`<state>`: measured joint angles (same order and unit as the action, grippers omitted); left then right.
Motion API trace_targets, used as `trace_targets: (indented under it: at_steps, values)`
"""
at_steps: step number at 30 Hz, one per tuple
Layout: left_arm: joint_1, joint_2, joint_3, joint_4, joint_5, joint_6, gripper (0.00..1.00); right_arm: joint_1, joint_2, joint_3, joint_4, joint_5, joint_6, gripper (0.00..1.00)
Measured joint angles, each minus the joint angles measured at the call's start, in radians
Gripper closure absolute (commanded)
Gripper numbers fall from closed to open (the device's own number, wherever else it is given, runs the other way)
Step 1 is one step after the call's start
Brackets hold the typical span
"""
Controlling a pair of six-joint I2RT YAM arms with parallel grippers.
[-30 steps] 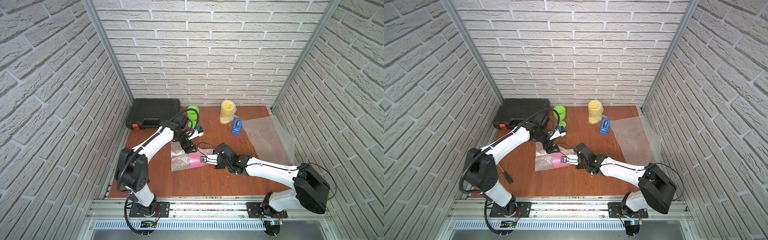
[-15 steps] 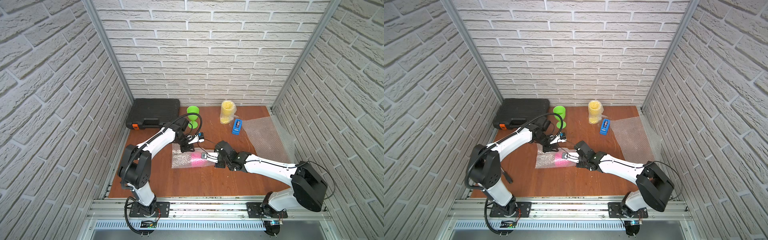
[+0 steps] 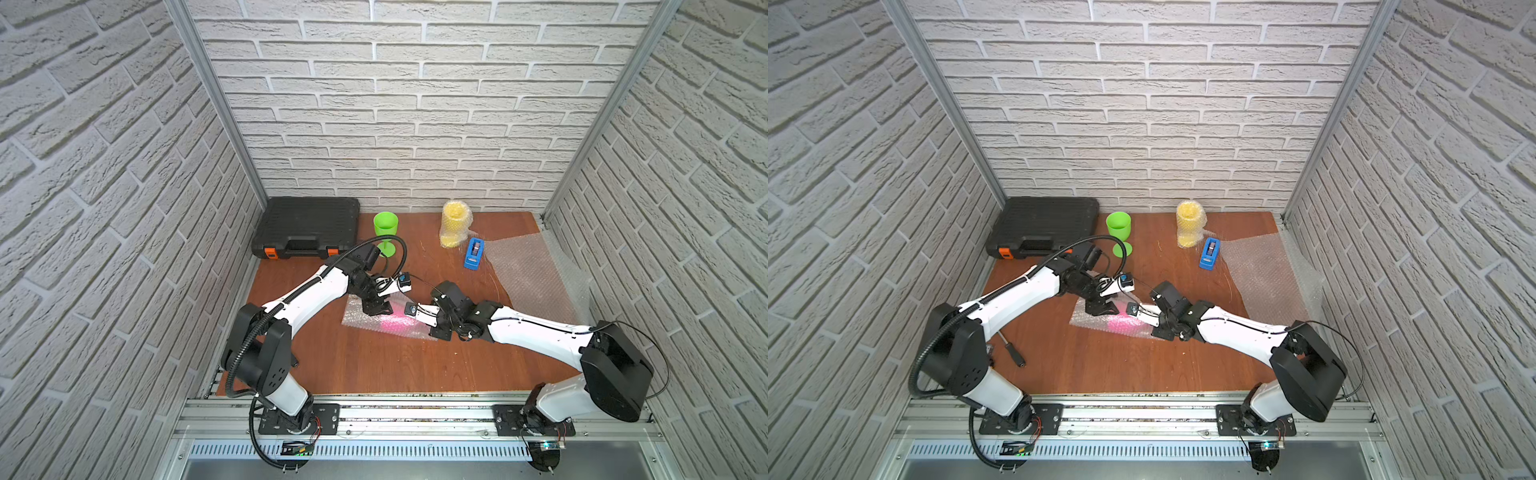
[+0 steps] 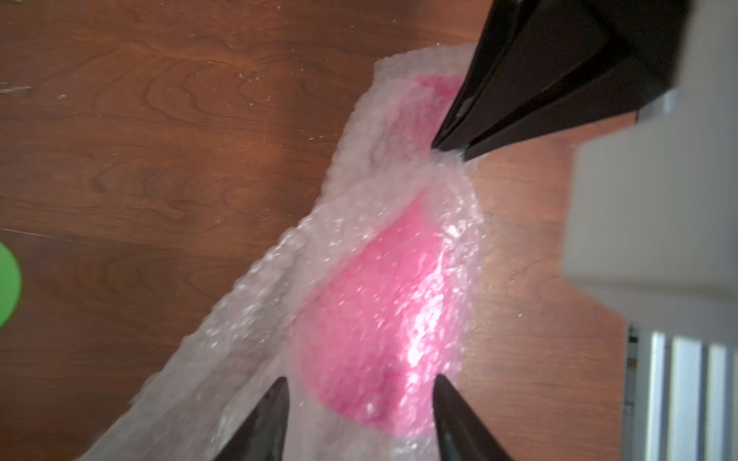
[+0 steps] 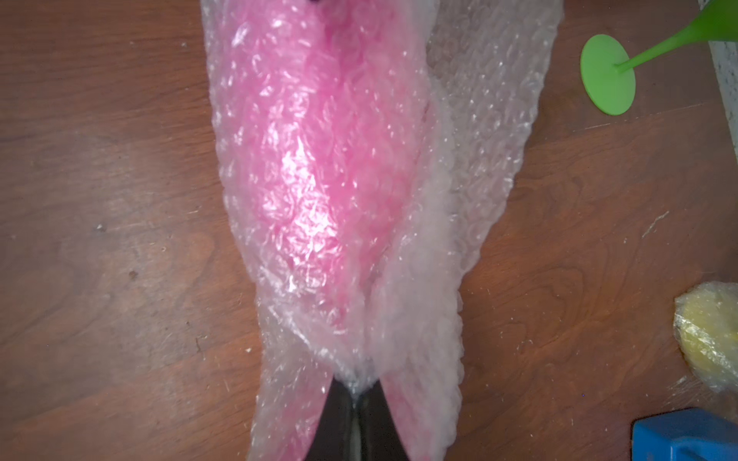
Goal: Wrap wine glasses in bubble wrap
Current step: Wrap the wine glass in bubble wrap.
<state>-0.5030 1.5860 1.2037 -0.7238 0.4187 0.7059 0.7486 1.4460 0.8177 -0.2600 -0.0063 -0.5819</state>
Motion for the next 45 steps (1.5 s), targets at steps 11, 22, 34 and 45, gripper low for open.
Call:
trace_targets:
  at_steps: [11,22,34,45]
  values:
    - [0.09,0.244,0.348,-0.136,0.061,0.179,0.36,0.0,-0.05,-0.025,0.045,-0.017,-0.111,0.97]
    - [0.106,0.334,0.404,-0.348,0.176,0.291,0.34,-0.014,-0.036,-0.011,0.043,-0.01,-0.13,0.97]
    - [0.127,0.331,0.354,-0.333,0.182,0.323,0.6,-0.023,-0.034,-0.003,0.033,-0.013,-0.13,0.97]
    - [0.1,0.342,0.354,-0.313,0.151,0.318,1.0,-0.031,0.005,0.054,-0.027,-0.017,-0.086,0.97]
